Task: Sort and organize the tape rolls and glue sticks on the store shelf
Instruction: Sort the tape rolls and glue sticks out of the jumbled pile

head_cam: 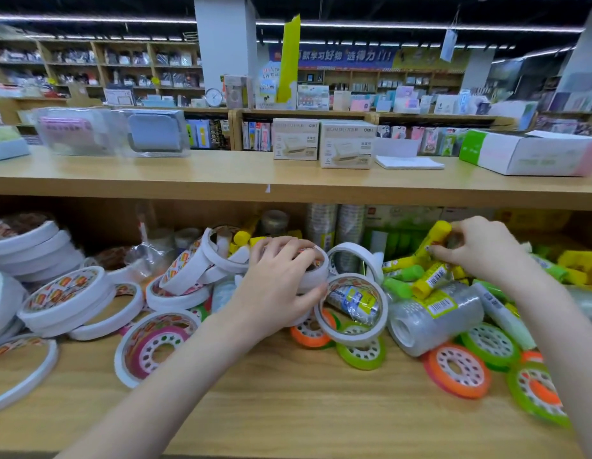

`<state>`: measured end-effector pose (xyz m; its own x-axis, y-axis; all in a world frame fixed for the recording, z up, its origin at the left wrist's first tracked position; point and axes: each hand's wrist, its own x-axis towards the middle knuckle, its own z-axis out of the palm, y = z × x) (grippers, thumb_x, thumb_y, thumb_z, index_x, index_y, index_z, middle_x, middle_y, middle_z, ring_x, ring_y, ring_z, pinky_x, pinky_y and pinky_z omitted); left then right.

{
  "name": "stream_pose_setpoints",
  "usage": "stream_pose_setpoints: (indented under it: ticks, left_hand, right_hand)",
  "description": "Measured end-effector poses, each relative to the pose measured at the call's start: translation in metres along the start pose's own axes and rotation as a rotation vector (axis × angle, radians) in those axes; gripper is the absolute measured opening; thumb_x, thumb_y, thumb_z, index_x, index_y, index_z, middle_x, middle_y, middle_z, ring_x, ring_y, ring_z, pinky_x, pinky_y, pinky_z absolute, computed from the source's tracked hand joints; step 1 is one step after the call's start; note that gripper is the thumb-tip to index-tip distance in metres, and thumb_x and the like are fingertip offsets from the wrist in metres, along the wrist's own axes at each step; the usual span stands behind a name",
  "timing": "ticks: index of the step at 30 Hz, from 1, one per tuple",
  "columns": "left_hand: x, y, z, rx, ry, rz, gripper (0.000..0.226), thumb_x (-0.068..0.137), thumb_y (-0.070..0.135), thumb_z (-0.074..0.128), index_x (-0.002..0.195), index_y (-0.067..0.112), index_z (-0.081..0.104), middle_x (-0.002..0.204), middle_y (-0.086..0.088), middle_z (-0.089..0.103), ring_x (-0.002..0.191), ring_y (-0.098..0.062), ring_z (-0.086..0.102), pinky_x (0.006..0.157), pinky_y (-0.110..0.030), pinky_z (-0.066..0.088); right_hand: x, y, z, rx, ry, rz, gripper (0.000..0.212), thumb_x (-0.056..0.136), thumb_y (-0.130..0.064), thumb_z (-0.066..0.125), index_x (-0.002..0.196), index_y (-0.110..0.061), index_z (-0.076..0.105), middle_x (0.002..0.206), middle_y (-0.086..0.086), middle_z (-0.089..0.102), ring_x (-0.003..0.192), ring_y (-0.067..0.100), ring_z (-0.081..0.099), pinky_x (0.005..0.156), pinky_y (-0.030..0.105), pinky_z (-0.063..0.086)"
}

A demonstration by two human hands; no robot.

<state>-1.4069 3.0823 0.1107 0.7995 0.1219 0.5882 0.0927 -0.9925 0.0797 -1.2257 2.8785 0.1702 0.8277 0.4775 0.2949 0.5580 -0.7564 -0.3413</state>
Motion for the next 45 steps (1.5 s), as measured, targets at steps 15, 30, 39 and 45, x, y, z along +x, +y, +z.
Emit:
stream_pose_setpoints:
  ticks: [15, 30, 39, 45]
  left_hand:
    - [0.000, -0.001, 0.005, -0.010, 0.061, -0.025, 0.041, 0.080, 0.046, 0.044, 0.099, 0.018, 0.067, 0.108, 0.002, 0.064, 0.104, -0.024, 0.055, 0.091, -0.033, 0.026]
    - [-0.033, -0.026, -0.018, -0.036, 0.156, -0.089, 0.037, 0.085, 0.043, 0.045, 0.104, 0.016, 0.063, 0.114, -0.001, 0.059, 0.105, -0.021, 0.051, 0.090, -0.041, 0.039]
    - [-0.018, -0.061, -0.047, 0.069, 0.072, -0.284, 0.059, 0.079, 0.047, 0.022, 0.118, 0.023, 0.059, 0.109, 0.001, 0.063, 0.111, -0.027, 0.051, 0.097, -0.041, 0.027]
    - [-0.008, -0.068, -0.038, 0.236, -0.187, -0.308, 0.054, 0.088, 0.050, 0.016, 0.136, 0.040, 0.039, 0.127, 0.009, 0.053, 0.126, -0.022, 0.027, 0.097, -0.033, 0.006]
  right_hand:
    - [-0.004, 0.010, 0.037, 0.222, 0.199, 0.028, 0.028, 0.082, -0.018, 0.069, 0.108, -0.007, 0.063, 0.099, 0.018, 0.052, 0.098, 0.039, 0.051, 0.074, 0.031, 0.033]
    - [-0.033, -0.012, 0.037, 0.179, 0.224, -0.452, 0.007, 0.082, -0.007, 0.066, 0.089, -0.009, 0.067, 0.090, 0.004, 0.060, 0.090, 0.024, 0.052, 0.076, 0.027, 0.035]
    - [-0.015, -0.122, 0.059, 0.410, -0.203, -0.587, 0.031, 0.097, -0.026, 0.043, 0.128, -0.021, 0.048, 0.115, 0.000, 0.056, 0.105, 0.012, 0.051, 0.086, 0.026, 0.041]
    - [0.001, -0.147, 0.079, 0.048, -0.378, -0.468, 0.044, 0.100, -0.036, 0.031, 0.141, -0.020, 0.028, 0.120, 0.013, 0.053, 0.117, 0.035, 0.040, 0.089, 0.042, 0.036]
